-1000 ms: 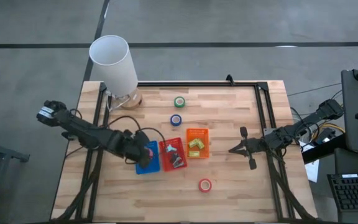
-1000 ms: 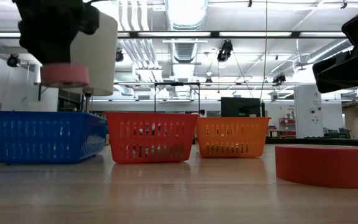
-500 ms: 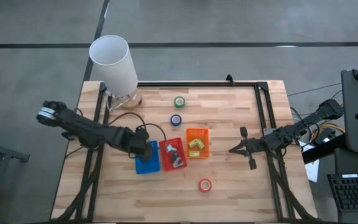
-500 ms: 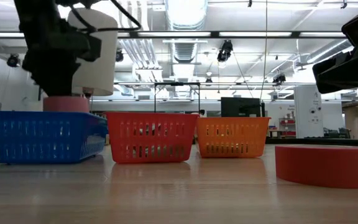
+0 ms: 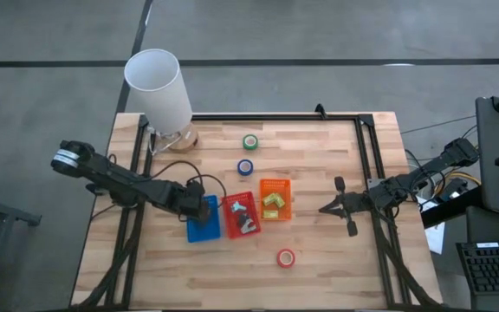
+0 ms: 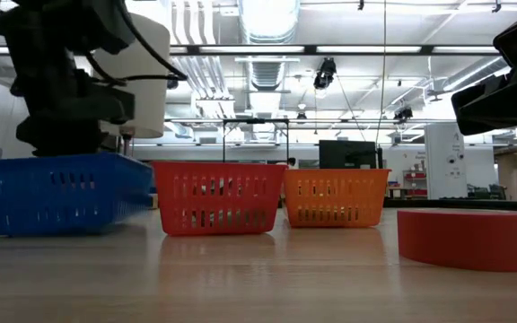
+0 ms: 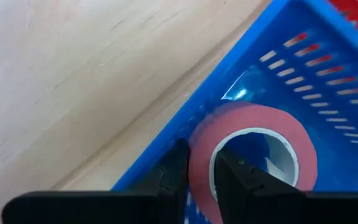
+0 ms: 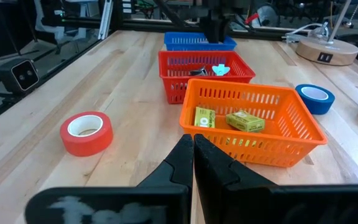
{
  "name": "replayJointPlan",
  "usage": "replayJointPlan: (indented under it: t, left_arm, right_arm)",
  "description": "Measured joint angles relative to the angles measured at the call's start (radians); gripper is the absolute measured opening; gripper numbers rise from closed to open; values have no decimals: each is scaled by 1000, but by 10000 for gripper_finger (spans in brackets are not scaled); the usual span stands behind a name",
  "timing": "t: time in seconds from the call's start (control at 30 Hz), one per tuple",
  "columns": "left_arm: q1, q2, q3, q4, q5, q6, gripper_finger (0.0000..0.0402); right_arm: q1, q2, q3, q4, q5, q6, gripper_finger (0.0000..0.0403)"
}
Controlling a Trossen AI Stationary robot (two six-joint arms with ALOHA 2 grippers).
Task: Pick and place Stapler, Stapler remover, tape
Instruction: Put the pink tape into the blue bin, then put the blue tape into the blue bin
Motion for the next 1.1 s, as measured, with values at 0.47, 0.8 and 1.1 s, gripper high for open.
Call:
replayJointPlan:
  t: [0.47,0.8,1.1]
  left_arm:
    - [62,0,-10,33,21,-22,65]
    - [80,0,-11,20,31,-60,87]
    - [82,0,20,16,31,-61,159]
  right_arm:
    - [0,0,0,0,0,3,8]
    - [0,0,0,0,0,6,8]
    - [0,0,0,0,0,6,8]
